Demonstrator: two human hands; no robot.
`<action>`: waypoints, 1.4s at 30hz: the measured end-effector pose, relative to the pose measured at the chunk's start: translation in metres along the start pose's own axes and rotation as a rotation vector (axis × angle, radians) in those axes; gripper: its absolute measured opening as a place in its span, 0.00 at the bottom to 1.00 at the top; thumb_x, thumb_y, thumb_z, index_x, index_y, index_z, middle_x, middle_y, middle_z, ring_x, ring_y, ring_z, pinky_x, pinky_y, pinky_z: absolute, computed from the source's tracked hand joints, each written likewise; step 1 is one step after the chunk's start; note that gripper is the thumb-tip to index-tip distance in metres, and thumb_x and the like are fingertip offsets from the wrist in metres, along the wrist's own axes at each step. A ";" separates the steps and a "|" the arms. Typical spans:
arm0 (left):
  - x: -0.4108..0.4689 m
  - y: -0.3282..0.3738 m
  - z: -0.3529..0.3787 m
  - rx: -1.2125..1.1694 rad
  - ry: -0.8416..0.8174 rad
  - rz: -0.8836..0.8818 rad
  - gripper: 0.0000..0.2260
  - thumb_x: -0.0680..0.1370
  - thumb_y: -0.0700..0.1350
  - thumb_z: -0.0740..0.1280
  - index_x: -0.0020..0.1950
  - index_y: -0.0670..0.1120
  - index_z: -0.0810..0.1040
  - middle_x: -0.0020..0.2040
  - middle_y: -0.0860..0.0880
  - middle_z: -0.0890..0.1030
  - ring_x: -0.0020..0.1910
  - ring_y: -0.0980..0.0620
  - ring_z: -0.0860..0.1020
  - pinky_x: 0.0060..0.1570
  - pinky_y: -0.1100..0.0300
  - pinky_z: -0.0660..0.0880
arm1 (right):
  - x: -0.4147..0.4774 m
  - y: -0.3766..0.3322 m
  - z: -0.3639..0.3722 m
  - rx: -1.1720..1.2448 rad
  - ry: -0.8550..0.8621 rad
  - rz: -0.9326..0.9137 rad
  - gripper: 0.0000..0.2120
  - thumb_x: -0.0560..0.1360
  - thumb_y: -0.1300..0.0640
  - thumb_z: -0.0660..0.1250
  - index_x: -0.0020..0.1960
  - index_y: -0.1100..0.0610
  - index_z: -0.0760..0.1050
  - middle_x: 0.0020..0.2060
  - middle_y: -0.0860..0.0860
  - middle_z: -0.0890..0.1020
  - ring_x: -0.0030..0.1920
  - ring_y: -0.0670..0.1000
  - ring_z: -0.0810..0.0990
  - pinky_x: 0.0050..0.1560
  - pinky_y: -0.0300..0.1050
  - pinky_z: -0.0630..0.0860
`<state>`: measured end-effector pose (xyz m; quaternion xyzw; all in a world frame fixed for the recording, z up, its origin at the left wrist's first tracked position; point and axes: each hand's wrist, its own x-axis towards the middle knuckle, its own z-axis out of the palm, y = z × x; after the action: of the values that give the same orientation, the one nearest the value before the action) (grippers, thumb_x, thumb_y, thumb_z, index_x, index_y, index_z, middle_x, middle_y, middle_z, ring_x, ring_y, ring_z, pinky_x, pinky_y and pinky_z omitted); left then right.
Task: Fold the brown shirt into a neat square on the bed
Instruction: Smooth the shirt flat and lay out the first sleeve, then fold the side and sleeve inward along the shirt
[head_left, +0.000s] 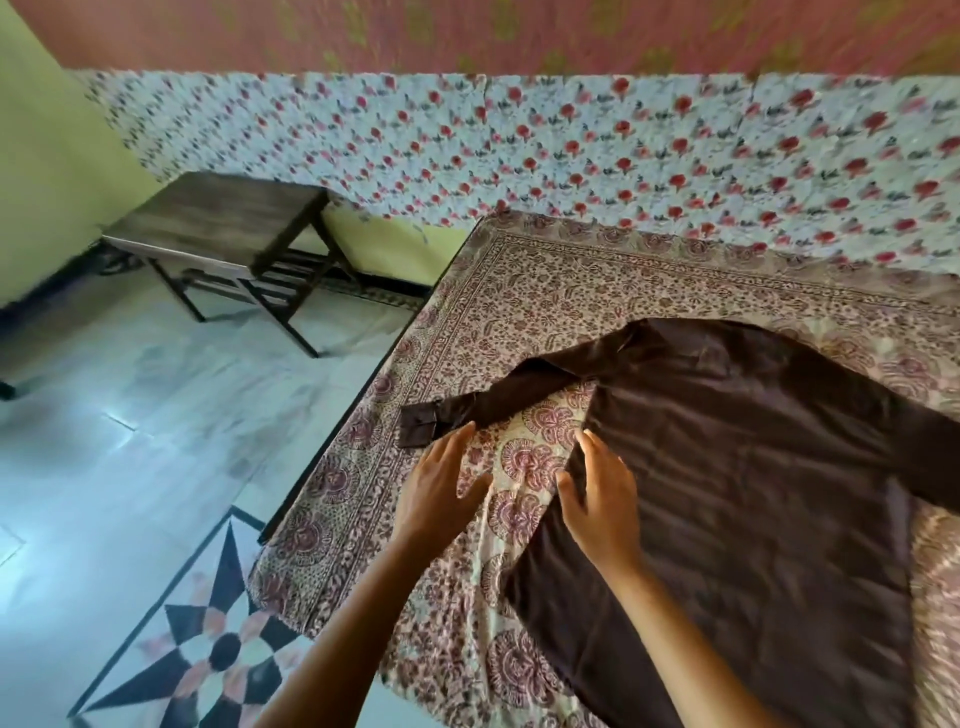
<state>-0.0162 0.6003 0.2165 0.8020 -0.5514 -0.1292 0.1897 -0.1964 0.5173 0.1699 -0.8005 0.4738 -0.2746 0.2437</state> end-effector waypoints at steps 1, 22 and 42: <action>0.010 -0.008 0.000 0.011 -0.016 -0.016 0.30 0.77 0.56 0.63 0.76 0.52 0.55 0.72 0.49 0.67 0.62 0.50 0.73 0.51 0.57 0.74 | 0.008 0.000 0.008 -0.001 -0.021 0.012 0.26 0.75 0.49 0.54 0.68 0.63 0.67 0.65 0.58 0.74 0.66 0.56 0.71 0.64 0.58 0.68; 0.222 -0.239 0.132 0.088 -0.295 -0.285 0.22 0.76 0.49 0.63 0.70 0.51 0.64 0.72 0.47 0.61 0.69 0.47 0.61 0.67 0.44 0.63 | 0.133 0.031 0.225 -0.073 -0.264 0.314 0.24 0.78 0.53 0.59 0.72 0.59 0.61 0.68 0.55 0.69 0.66 0.53 0.70 0.64 0.43 0.67; 0.341 -0.365 0.113 -0.940 -0.136 -0.727 0.09 0.72 0.34 0.70 0.43 0.48 0.76 0.37 0.48 0.77 0.36 0.50 0.77 0.34 0.60 0.76 | 0.267 0.019 0.362 0.575 0.071 1.025 0.32 0.75 0.40 0.60 0.72 0.56 0.59 0.68 0.54 0.68 0.65 0.53 0.70 0.57 0.44 0.68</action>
<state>0.3638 0.3807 -0.0471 0.7594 -0.1363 -0.4668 0.4323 0.1415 0.3176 -0.0507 -0.3613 0.7147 -0.2658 0.5368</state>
